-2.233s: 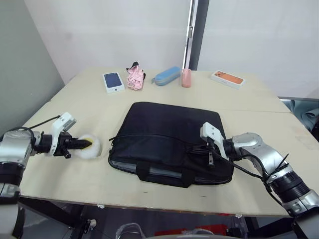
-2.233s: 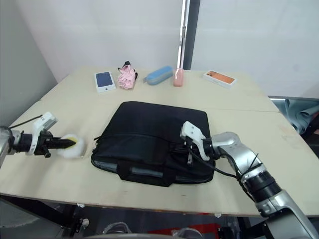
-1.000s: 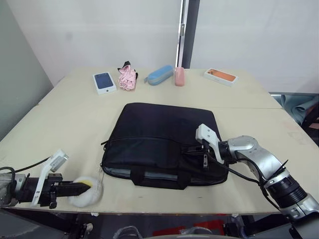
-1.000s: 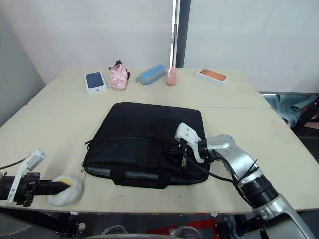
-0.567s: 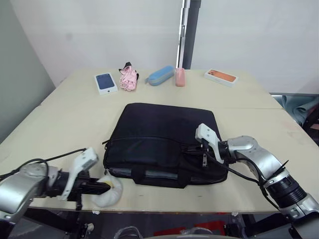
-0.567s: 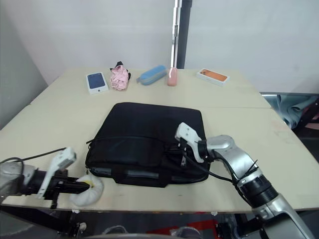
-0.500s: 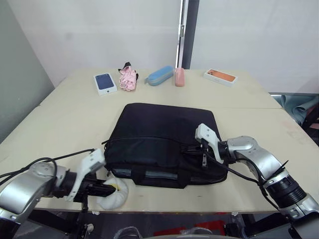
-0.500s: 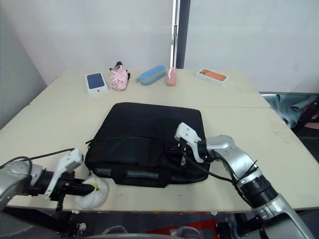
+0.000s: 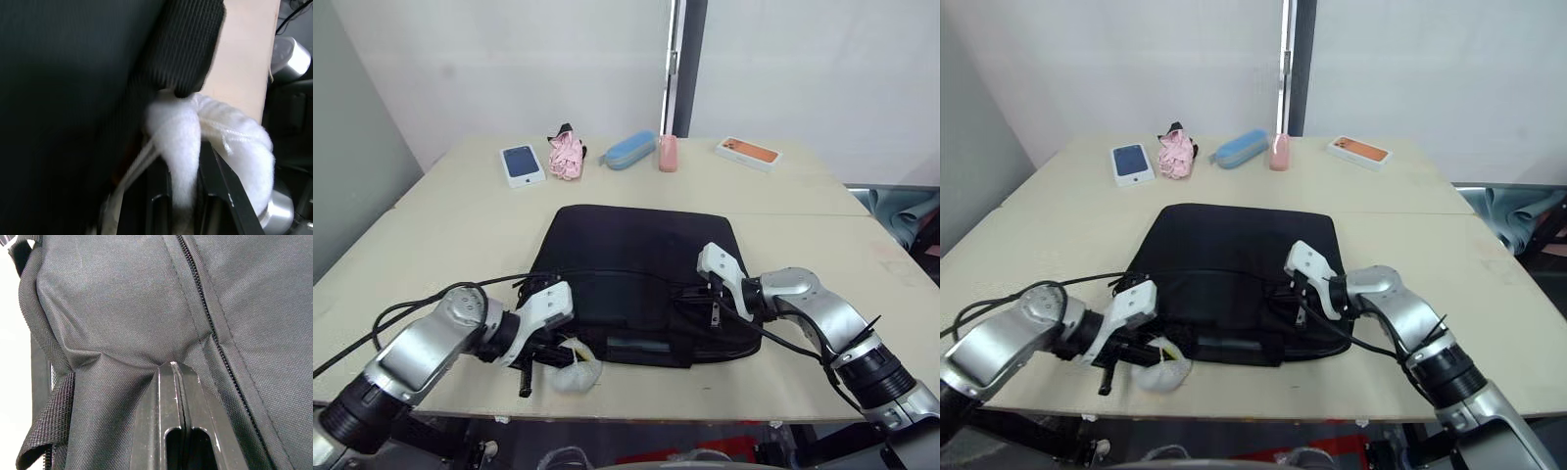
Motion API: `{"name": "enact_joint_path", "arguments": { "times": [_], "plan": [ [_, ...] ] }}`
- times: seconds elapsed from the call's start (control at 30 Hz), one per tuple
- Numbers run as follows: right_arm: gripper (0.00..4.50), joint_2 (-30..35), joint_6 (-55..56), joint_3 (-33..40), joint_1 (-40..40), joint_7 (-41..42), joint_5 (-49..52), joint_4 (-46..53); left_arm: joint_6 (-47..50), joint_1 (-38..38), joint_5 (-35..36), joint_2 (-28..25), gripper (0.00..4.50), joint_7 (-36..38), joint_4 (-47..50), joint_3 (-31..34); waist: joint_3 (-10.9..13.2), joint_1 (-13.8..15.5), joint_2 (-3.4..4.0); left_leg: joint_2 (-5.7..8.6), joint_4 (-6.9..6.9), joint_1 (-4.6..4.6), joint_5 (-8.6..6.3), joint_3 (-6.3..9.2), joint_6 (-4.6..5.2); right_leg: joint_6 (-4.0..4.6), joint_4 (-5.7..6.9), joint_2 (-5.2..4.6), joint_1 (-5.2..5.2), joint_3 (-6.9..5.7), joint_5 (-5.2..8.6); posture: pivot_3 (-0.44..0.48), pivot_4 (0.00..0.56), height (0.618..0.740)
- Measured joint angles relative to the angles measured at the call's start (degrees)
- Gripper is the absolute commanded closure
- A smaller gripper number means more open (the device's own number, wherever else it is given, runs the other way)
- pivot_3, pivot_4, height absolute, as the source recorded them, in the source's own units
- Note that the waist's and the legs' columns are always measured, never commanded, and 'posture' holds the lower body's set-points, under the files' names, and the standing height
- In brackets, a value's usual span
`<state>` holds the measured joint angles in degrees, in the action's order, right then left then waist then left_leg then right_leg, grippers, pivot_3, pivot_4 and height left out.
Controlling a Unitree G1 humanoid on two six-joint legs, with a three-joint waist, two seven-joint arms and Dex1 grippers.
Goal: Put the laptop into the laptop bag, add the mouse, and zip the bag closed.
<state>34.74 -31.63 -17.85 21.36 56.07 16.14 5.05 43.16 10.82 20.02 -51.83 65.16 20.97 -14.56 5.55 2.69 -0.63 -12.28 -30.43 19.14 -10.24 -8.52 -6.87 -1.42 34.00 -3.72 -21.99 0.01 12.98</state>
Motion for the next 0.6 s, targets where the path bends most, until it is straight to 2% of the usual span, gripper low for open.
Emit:
{"name": "enact_joint_path", "arguments": {
  "times": [0.3,0.6],
  "plan": [
    [4.50,0.0,-0.3,-0.1,0.1,-0.1,0.0,0.0,-2.5,2.1,0.4,6.0,4.25,2.3,-2.6,-3.8,-0.1,0.0,0.00,0.01,0.00,0.00,0.00,0.01,0.00,-0.03,0.00,0.00,0.02,0.00,0.02,0.000,0.150,0.740],
    [4.50,0.1,-1.1,0.0,0.8,-0.6,0.0,-0.2,-7.8,4.9,2.3,15.0,4.25,6.2,-12.9,-3.7,-0.1,0.1,0.01,0.00,-0.01,0.04,0.00,0.00,0.00,-0.01,0.00,0.00,0.00,-0.01,-0.04,0.000,0.150,0.740]
  ]
}}
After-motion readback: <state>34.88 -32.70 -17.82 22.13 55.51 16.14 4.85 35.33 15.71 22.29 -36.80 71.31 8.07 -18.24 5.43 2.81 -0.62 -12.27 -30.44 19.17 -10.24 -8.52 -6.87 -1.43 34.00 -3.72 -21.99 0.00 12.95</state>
